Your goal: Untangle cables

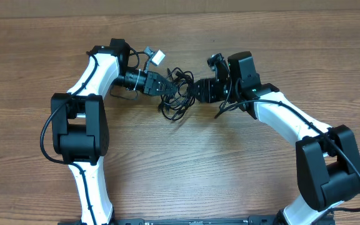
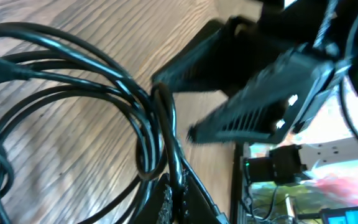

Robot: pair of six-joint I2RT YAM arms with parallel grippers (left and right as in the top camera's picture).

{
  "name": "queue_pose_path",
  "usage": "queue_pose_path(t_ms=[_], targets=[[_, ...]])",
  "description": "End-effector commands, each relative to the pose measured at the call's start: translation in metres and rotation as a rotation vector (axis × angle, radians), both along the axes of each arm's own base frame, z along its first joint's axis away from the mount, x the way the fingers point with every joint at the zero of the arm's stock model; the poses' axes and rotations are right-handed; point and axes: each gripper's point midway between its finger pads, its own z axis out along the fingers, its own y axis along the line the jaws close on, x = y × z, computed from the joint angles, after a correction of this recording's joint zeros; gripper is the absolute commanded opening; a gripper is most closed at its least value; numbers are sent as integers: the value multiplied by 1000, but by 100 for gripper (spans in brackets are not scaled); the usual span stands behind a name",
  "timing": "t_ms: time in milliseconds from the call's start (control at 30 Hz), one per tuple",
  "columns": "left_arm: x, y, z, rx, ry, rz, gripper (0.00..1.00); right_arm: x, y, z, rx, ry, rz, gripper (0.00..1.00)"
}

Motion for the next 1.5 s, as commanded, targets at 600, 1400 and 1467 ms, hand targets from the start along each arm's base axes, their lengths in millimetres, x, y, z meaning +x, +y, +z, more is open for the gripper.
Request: queue_pose_path(t_ms=[600,1400,1467], targets=[[12,34,-9,111,63,104,5,0,9,-2,3,40,-71,38],[14,34,-10,114,52,105,4,-39,74,16,228,340,-124,11],[14,34,-10,114,52,105,4,-39,74,16,227,337,-124,12]])
